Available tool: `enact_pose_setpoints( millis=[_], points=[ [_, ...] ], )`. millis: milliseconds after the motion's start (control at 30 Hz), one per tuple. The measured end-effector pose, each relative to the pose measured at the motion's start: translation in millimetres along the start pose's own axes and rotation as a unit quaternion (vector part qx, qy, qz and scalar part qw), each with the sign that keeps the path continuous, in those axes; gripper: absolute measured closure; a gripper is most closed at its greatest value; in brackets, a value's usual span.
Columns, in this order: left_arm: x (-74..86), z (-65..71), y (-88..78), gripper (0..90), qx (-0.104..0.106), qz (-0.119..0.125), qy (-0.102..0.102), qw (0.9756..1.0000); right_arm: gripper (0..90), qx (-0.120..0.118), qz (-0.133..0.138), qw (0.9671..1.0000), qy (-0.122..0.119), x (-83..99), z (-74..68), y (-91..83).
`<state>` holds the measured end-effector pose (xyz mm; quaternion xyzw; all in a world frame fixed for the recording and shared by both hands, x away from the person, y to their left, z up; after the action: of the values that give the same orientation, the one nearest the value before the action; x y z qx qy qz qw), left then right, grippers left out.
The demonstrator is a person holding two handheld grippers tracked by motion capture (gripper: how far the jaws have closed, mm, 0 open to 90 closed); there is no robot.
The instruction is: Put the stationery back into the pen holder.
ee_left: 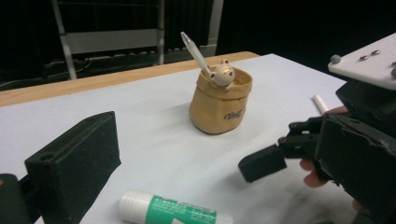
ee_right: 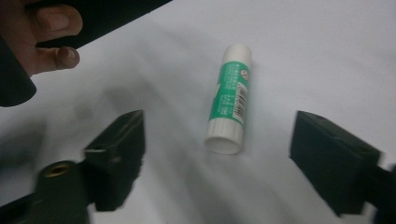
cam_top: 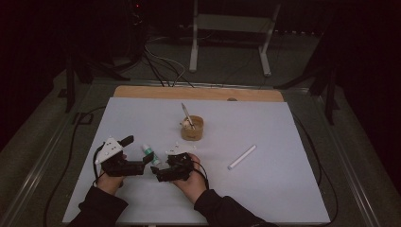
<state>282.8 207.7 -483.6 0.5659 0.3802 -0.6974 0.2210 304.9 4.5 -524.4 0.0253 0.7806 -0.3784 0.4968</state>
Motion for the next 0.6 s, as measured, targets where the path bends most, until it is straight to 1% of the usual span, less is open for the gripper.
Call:
enact_pose_setpoints(
  millis=[67,100,133,167,200,267,333,367,400,433,500,600],
  points=[
    [1.6,-1.5,0.4,0.5,-0.005,-0.003,-0.003,1.0000,26.0,0.006,-0.010,0.9999,-0.006,-1.1,-1.6,5.4],
    [2.1,-2.2,0.6,0.5,-0.008,-0.002,-0.005,1.0000,26.5,0.010,-0.014,0.9998,-0.010,-1.5,-2.5,8.1],
    [2.4,-3.2,0.4,0.5,-0.011,-0.003,-0.006,0.9999,28.6,0.011,-0.014,0.9998,-0.010,-1.7,-2.9,10.3],
    [2.4,-3.2,0.4,0.5,-0.011,-0.003,-0.006,0.9999,28.6,0.011,-0.014,0.9998,-0.010,-1.7,-2.9,10.3],
    [2.6,-6.0,-0.5,0.5,-0.023,0.000,-0.013,0.9997,35.9,0.022,-0.024,0.9994,-0.014,-3.3,-4.0,16.8],
    [2.7,-8.1,-1.5,0.5,-0.030,0.002,-0.018,0.9994,40.0,0.030,-0.028,0.9990,-0.017,-4.7,-4.7,21.3],
    [2.9,-10.0,-2.5,0.5,-0.038,0.006,-0.024,0.9990,42.5,0.036,-0.035,0.9985,-0.022,-6.1,-4.6,26.0],
    [2.9,-10.8,-3.1,0.5,-0.045,0.007,-0.026,0.9986,43.2,0.036,-0.036,0.9985,-0.020,-6.4,-4.4,27.8],
    [2.9,-11.9,-3.6,0.5,-0.052,0.007,-0.029,0.9982,42.8,0.040,-0.040,0.9981,-0.024,-6.7,-4.2,29.9],
    [3.1,-13.1,-4.2,0.5,-0.057,0.009,-0.032,0.9978,43.3,0.046,-0.042,0.9977,-0.029,-6.9,-4.2,31.6],
    [3.6,-15.6,-5.0,0.5,-0.069,0.007,-0.038,0.9968,44.8,0.056,-0.047,0.9969,-0.030,-7.3,-4.1,34.8],
    [3.3,-18.2,-6.6,0.5,-0.080,0.009,-0.043,0.9958,47.4,0.063,-0.053,0.9960,-0.034,-8.1,-4.5,39.7]
  ],
)
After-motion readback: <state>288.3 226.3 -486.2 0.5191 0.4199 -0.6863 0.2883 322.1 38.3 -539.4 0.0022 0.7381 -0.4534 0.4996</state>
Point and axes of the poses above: each handheld gripper's, and its own axes: y roughly forward along the jaws, x roughly out of its underside, z roughly to its right, the point moved 1 cm from there along y, roughly forward along the jaws, and after that the axes turned 2 degrees about y, right-handed, at the moved point
